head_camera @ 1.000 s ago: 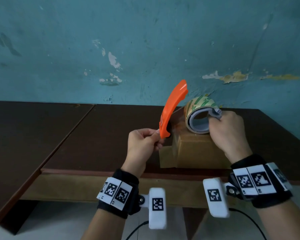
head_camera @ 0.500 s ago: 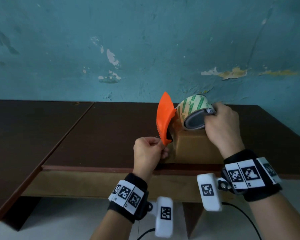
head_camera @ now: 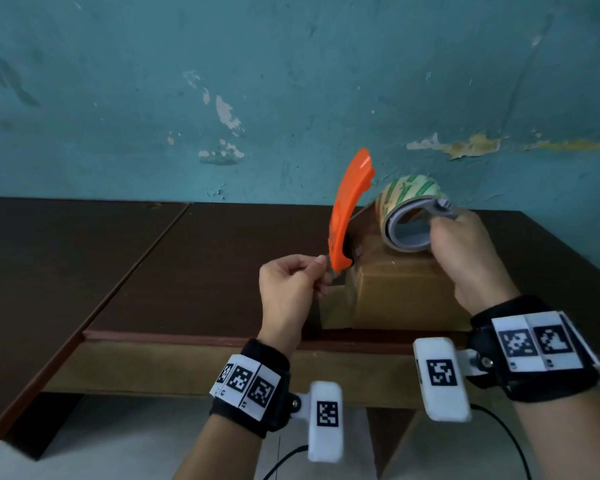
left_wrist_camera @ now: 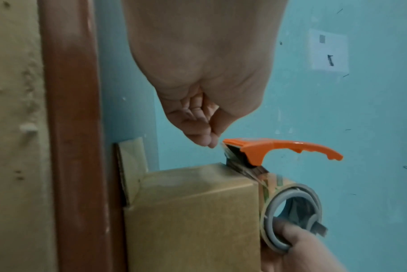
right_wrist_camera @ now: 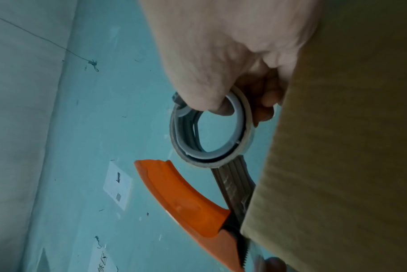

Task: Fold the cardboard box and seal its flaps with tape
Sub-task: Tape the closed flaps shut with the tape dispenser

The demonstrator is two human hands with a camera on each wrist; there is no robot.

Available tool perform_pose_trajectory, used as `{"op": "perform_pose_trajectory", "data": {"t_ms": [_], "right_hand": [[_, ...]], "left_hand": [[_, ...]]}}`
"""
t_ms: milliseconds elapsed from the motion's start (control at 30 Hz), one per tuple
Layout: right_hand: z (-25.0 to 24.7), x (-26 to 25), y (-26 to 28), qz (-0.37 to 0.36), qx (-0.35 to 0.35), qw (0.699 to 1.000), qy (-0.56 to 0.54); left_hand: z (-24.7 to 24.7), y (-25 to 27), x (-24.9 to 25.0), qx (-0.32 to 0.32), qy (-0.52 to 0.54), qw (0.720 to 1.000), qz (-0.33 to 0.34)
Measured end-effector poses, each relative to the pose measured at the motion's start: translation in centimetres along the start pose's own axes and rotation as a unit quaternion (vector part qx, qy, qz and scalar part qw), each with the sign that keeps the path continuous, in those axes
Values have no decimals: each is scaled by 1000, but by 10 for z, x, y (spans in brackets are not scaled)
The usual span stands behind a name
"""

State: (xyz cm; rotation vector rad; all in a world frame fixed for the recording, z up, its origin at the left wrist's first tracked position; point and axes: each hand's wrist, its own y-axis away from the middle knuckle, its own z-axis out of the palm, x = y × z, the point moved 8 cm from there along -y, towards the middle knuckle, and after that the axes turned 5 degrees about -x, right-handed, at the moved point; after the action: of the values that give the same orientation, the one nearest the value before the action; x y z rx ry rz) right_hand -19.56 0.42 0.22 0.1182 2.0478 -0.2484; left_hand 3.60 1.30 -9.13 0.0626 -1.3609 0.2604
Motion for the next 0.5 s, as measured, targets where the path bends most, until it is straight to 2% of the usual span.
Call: {"op": "perform_pose_trajectory", "data": {"t_ms": [167,300,500], "right_hand": [[2,-1,0,-7,-13,999,-40],[3,3,-4,-13,-25,997,-73],[10,-3,-2,-52,-83,993,-63]], "left_hand": [[8,1,-9,-5,5,999,-37],[7,0,-7,5,1,999,-39],[0,3,-8,18,-24,998,-60]]}}
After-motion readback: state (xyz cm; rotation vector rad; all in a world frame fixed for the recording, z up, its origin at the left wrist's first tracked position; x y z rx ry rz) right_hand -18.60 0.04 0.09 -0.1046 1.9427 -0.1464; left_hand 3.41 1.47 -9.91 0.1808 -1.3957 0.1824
